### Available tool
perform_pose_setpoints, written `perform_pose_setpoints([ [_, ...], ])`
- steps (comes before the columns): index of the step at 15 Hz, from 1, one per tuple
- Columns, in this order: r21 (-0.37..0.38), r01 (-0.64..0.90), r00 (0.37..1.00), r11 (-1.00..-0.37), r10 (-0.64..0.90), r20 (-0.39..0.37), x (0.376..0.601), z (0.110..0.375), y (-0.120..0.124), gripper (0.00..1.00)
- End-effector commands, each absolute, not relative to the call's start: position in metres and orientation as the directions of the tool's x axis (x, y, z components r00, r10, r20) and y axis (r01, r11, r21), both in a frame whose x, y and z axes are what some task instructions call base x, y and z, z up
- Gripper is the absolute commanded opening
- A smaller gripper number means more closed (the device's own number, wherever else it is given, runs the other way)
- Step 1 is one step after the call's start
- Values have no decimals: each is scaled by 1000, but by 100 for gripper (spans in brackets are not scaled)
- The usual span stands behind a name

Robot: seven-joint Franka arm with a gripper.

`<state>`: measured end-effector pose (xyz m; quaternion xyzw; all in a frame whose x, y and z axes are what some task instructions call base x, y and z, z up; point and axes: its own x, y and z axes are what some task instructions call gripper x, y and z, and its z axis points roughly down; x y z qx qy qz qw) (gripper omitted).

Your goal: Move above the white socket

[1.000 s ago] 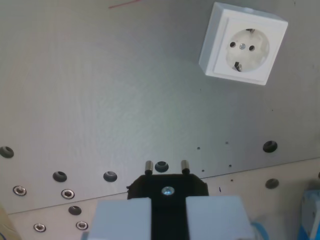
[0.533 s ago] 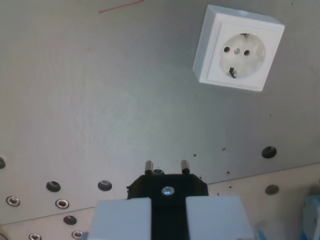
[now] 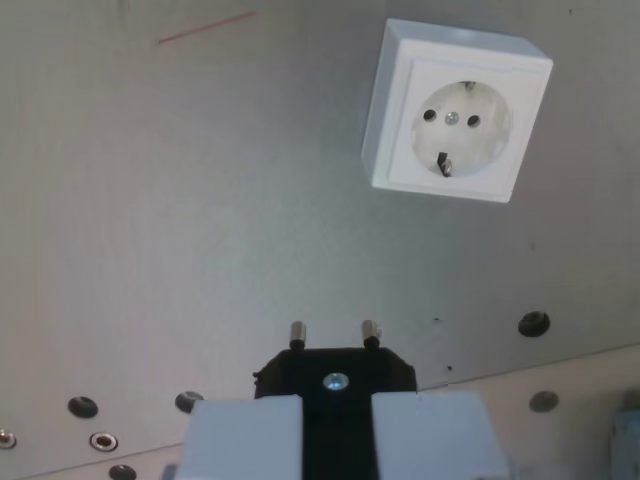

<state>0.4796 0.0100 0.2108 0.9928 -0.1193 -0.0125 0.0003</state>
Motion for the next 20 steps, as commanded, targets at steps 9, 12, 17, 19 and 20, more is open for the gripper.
perform_pose_setpoints([
  [9,-13,-355,932,-935,-355,71,476,172,-12,0],
  [12,-19,-366,927,-930,-367,75,476,162,-18,0],
  [17,-28,-381,921,-924,-382,79,475,147,-27,0],
  [19,-30,-383,920,-923,-384,79,474,142,-31,0],
  [20,-32,-385,919,-923,-386,80,474,140,-32,0],
])
